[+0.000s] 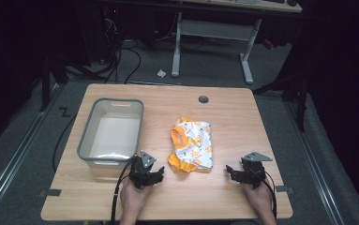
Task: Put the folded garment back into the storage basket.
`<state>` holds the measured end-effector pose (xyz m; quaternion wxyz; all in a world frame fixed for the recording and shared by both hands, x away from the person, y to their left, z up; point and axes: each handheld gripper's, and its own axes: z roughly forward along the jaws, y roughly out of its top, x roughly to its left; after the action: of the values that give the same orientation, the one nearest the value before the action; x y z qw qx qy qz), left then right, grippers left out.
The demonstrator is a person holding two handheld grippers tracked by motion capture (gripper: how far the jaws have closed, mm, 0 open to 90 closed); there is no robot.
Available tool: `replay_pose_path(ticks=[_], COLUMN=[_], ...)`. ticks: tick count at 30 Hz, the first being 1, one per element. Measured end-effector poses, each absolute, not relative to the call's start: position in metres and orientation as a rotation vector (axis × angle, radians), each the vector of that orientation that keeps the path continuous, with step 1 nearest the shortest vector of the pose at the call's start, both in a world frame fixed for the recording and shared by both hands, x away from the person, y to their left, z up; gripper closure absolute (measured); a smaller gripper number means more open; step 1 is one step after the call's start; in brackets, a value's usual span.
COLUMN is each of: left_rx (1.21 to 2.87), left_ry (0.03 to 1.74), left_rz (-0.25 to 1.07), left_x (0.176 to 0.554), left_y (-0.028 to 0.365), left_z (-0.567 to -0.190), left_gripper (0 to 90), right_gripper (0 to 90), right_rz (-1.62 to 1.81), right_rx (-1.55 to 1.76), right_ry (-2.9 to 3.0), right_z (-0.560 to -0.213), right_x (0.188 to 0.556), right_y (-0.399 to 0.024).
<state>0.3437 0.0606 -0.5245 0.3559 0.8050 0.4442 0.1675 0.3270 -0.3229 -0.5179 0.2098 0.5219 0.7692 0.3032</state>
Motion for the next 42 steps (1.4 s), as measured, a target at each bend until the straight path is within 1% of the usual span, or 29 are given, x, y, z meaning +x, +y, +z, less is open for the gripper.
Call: replay_pose_path(ticks=[42], left_rx=[2.078], left_ry=[1.156], left_rz=[0.441], left_x=[0.3453], left_y=[0.0551], left_z=[-0.5244], left_gripper=[30.3], right_gripper=[23.9], right_rz=[0.843], right_rx=[1.454], right_ry=[2.138], right_z=[-0.5178], right_x=[0.3272], right_y=[-0.3229])
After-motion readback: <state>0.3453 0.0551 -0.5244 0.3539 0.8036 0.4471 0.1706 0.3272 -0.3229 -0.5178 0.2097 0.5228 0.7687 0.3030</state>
